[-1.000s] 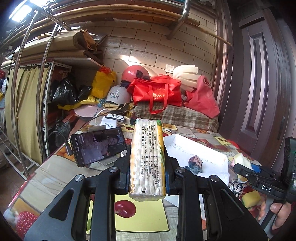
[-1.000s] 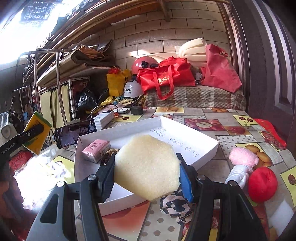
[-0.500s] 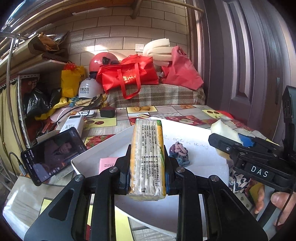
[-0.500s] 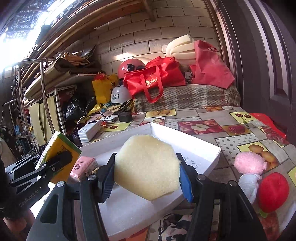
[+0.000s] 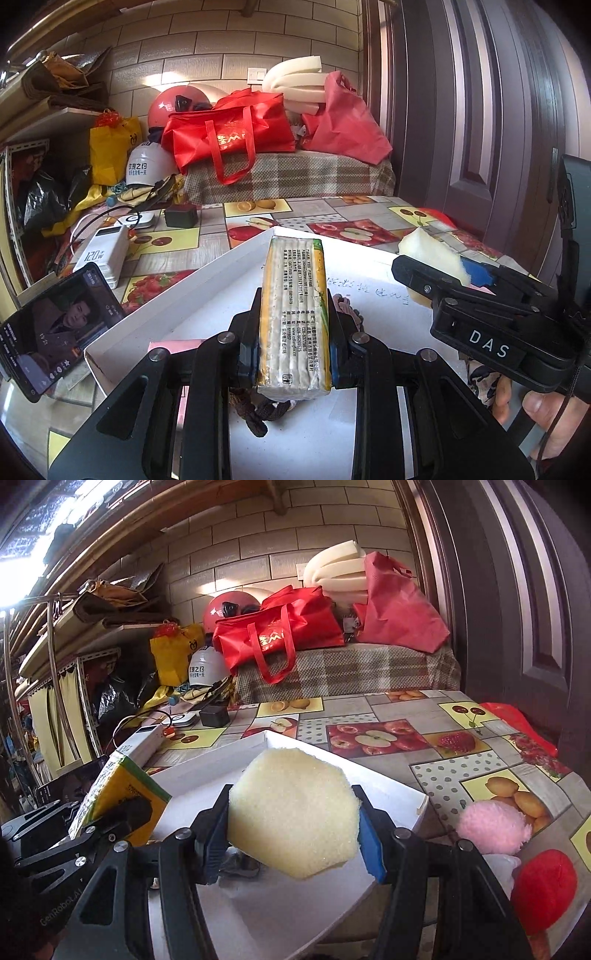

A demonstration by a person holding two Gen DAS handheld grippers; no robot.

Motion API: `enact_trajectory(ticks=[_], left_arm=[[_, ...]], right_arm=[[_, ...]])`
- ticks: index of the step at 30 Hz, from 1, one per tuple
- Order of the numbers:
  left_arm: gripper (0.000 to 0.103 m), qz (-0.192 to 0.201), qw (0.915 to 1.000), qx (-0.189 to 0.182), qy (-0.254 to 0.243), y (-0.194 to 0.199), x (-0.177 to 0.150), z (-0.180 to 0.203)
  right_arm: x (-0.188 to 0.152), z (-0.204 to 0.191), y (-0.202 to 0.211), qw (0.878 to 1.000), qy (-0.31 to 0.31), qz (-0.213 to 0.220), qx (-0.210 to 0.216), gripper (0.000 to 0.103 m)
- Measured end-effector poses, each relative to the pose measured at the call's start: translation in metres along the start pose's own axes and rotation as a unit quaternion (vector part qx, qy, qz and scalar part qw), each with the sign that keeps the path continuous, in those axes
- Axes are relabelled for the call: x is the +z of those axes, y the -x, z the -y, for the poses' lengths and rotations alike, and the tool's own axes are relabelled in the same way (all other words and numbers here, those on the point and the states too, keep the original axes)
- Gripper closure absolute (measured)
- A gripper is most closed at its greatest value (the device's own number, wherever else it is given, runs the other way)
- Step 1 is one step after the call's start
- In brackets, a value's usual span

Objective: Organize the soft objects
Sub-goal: 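Lower the bar into the tray with the left gripper while the right carries the foam disc over, then open both grippers to release the bar and foam disc in the tray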

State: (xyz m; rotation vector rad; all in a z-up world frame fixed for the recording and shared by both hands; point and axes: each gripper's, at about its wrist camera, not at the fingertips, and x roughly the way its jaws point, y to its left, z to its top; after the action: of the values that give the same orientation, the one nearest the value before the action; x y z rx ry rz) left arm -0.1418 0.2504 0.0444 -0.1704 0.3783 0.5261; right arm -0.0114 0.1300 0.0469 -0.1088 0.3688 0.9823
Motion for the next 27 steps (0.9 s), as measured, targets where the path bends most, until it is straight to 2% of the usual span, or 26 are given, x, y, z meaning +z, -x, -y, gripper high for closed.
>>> enact_trajectory(ticks=[3, 5, 6, 7, 8, 9, 10, 13, 21, 23, 25, 27], left_arm=[[0.079, -0.009, 0.9999, -0.003, 0.011, -0.004, 0.001, -0.004], [0.074, -0.011, 0.9998, -0.001, 0.017, -0.005, 0.001, -0.005], [0.062, -0.01, 0.9998, 0.002, 0.018, -0.005, 0.001, -0.006], [0.043, -0.006, 0.9998, 0.007, 0.019, -0.004, 0.001, -0.006], [0.036, 0.002, 0.9996, 0.019, 0.023, -0.001, 0.0, -0.007], [0.025, 0.008, 0.9993, 0.025, 0.028, 0.002, 0.0, -0.009], [0.014, 0.012, 0.9991, 0.027, 0.031, 0.003, 0.0, -0.01], [0.001, 0.023, 0.9983, 0.045, 0.03, 0.006, -0.001, -0.009], [0.0, 0.045, 0.9958, 0.074, 0.028, 0.014, -0.003, -0.008], [0.0, 0.048, 0.9949, 0.081, 0.037, 0.016, -0.004, -0.012], [0.0, 0.053, 0.9938, 0.085, 0.048, 0.018, -0.004, -0.016], [0.0, 0.051, 0.9927, 0.095, 0.055, 0.017, -0.004, -0.018]], right_arm=[[0.001, -0.002, -0.003, 1.0, 0.005, -0.003, -0.003, 0.04], [0.001, -0.003, -0.005, 1.0, 0.009, -0.007, -0.005, 0.039], [0.001, -0.004, -0.005, 1.0, 0.011, -0.008, -0.006, 0.036], [0.001, -0.005, -0.005, 1.0, 0.014, -0.007, -0.008, 0.029], [0.001, -0.005, -0.005, 1.0, 0.013, -0.006, -0.016, 0.026], [0.001, -0.002, -0.005, 1.0, 0.007, -0.004, -0.021, 0.021], [0.001, 0.0, -0.005, 1.0, 0.003, -0.004, -0.02, 0.021], [0.001, 0.002, -0.005, 1.0, -0.003, -0.004, -0.022, 0.02], [0.001, 0.001, 0.0, 0.999, -0.002, 0.011, -0.037, 0.013], [0.001, 0.001, 0.001, 0.999, -0.001, 0.013, -0.037, 0.009], [0.001, 0.003, 0.0, 0.999, -0.006, 0.014, -0.043, 0.0], [0.001, 0.003, 0.002, 0.999, -0.007, 0.016, -0.038, 0.0]])
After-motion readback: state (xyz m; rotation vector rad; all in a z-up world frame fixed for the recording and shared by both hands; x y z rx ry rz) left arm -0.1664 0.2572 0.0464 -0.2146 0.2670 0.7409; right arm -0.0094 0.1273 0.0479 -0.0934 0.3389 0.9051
